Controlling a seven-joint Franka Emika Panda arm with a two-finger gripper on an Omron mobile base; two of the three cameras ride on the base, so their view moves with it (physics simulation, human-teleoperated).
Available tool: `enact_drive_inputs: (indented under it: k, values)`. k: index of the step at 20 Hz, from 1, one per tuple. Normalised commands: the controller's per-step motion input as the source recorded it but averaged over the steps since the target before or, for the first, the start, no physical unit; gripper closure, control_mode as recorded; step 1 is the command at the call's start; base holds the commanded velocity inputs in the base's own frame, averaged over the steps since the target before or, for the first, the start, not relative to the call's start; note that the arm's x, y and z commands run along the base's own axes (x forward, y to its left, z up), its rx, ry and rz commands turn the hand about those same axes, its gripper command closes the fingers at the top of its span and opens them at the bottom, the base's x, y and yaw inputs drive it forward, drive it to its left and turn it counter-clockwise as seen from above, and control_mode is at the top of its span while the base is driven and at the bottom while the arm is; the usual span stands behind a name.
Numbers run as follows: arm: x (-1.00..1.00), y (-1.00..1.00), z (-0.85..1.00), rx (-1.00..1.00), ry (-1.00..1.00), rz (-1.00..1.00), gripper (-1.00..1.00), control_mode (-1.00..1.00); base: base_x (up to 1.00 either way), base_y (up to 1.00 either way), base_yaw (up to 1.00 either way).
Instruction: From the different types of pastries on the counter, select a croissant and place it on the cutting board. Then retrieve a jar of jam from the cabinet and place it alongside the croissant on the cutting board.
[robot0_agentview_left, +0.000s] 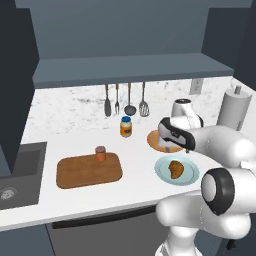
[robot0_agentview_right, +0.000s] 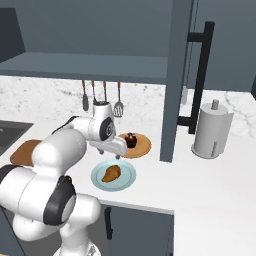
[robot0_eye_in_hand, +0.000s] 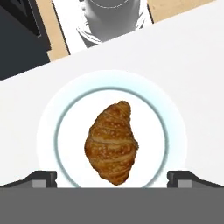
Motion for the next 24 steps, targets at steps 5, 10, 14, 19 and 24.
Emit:
enact_drive_inputs:
  k: [5,10,14,19,24]
  values:
    - [-0.04,-0.08,0.00,0.02,0.08,0.00,-1.00,-1.00,0.00,0.00,0.00]
    - [-0.18,-0.03,-0.04,0.02,0.02,-0.01,-1.00,-1.00,0.00,0.00,0.00]
    - [-0.29,0.00,-0.11,0.00,0.00,-0.09,-1.00,-1.00,0.00,0.00,0.00]
    - [-0.05,0.00,-0.22,0.00,0.00,-0.12,-1.00,-1.00,0.00,0.00,0.00]
    - [0.20,0.00,-0.25,0.00,-0.01,-0.08,-1.00,-1.00,0.00,0.00,0.00]
